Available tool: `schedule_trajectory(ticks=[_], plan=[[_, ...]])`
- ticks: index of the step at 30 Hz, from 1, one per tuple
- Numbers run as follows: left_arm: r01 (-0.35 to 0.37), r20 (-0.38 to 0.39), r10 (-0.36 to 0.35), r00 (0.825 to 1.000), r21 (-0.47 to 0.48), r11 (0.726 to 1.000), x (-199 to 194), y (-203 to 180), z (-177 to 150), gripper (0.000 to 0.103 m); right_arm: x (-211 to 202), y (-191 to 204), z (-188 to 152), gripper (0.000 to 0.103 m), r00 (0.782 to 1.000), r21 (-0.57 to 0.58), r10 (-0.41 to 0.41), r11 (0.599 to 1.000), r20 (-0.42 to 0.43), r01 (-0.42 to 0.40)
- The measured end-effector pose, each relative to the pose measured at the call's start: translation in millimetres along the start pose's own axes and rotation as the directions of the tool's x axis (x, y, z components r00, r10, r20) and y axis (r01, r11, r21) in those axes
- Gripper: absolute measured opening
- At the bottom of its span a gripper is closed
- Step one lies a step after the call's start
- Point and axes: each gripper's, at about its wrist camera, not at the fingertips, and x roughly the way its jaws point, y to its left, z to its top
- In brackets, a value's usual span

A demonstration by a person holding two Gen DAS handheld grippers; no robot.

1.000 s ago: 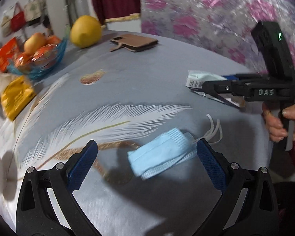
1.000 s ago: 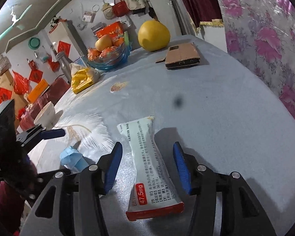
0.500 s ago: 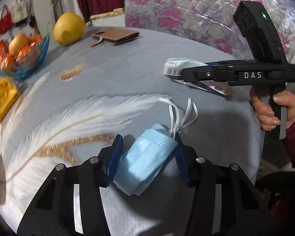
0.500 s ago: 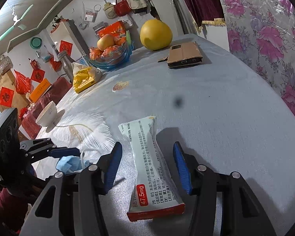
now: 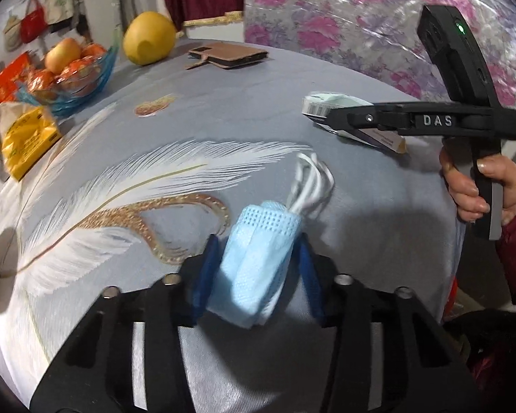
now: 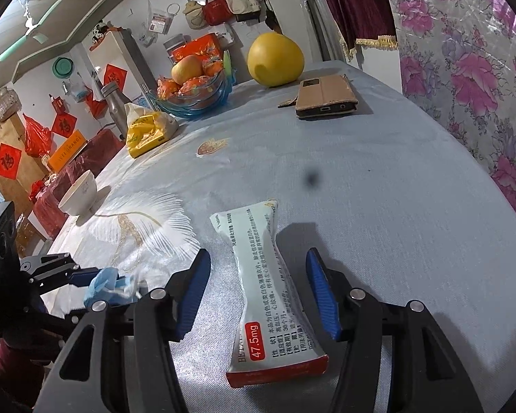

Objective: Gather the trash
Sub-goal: 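Lift the mask and sachet and carry both toward the red wastebasket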

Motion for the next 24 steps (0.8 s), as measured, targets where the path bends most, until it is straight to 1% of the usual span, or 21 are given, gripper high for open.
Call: schedule_trajectory(ticks=[2,6,8,10,11,12,15,17,19,21,24], plan=[[0.013,0.009,-0.013,1.0,-0.045,0.999,-4,6,-3,0.033,0,1,0,0.055,1.0,-0.001,-0.011,1.0,0.002,0.011],[-0.006,0.025,0.008,1.0,-0.098,0.995,-11,11,-7,0.033,-1,2,0,0.053,0.999,-0.009,-0.033,0.999,0.002,0.033],[0.002,0.038,0.003,0.999,-0.131,0.991,-16,12,-10,0.033,0,1,0,0.051,0.999,-0.007,-0.041,0.999,0.002,0.041],[-0.001,0.048,0.009,0.999,-0.156,0.988,-21,12,-13,0.033,-1,1,0,0.044,0.998,-0.002,-0.061,0.998,0.005,0.061],[-0.011,0.054,0.02,0.998,-0.164,0.986,-23,11,-14,0.033,-2,1,-1,0.035,0.997,0.004,-0.08,0.997,0.008,0.08],[-0.018,0.06,0.028,0.998,-0.17,0.985,-26,11,-16,0.033,-2,1,-2,0.03,0.996,0.007,-0.084,0.996,0.007,0.084],[-0.023,0.086,0.041,0.995,-0.201,0.979,-35,13,-22,0.033,-11,2,-8,0.03,0.994,0.026,-0.105,0.994,0.035,0.104],[-0.033,0.095,0.055,0.994,-0.215,0.976,-40,14,-27,0.033,-18,4,-14,0.03,0.995,0.043,-0.088,0.995,0.046,0.086],[-0.047,0.099,0.071,0.993,-0.229,0.972,-43,15,-32,0.033,-26,7,-20,0.03,0.994,0.046,-0.092,0.995,0.064,0.09],[-0.05,0.102,0.077,0.992,-0.248,0.967,-47,18,-36,0.033,-42,11,-26,0.03,0.991,0.05,-0.093,0.995,0.096,0.089],[-0.037,0.13,0.077,0.989,-0.285,0.958,-59,21,-43,0.033,-65,17,-34,0.03,0.988,0.062,-0.075,0.996,0.137,0.067]])
